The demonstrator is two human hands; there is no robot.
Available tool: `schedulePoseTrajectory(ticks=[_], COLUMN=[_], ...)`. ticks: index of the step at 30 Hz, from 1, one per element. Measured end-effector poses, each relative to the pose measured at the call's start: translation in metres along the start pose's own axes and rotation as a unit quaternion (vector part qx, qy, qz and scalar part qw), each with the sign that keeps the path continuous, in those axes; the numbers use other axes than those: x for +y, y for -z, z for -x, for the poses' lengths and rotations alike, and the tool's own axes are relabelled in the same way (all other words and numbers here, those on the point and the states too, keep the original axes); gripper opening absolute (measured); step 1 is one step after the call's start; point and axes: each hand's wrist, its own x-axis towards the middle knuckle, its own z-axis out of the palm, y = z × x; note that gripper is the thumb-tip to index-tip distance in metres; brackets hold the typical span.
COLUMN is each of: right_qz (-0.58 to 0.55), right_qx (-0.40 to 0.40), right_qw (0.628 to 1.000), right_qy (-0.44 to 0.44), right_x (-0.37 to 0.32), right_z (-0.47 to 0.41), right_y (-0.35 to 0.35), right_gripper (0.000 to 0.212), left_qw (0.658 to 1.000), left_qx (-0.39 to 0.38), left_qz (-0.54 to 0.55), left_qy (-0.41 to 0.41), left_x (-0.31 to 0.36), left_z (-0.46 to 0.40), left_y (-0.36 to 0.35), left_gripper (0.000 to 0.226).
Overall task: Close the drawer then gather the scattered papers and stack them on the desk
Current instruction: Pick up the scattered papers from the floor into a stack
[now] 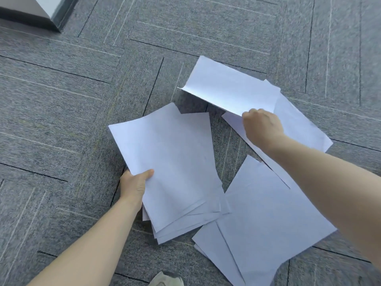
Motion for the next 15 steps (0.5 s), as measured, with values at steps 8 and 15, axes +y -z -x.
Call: schedulePoseTrajectory(ticks=[8, 15], right_qz=[-0.027, -0.106], right_qx=[-0.101, -0.147], right_qw=[0.992, 0.971], right_qy=[-0.069, -0.157], right_x=[0.025, 0.019], right_z=[0.055, 0.056], right_y=[-0.042, -0.057], right_gripper=[0.019, 0.051], left_qw=[1.0, 1.0], left_qx=[-0.022, -0.015], left_qz=[-0.004, -0.025], left_qy=[-0.004, -0.001], left_x=[-0.003, -0.011], left_z=[0.004, -0.002], left_y=[-0.035, -0.035], left_gripper=[0.034, 0.038])
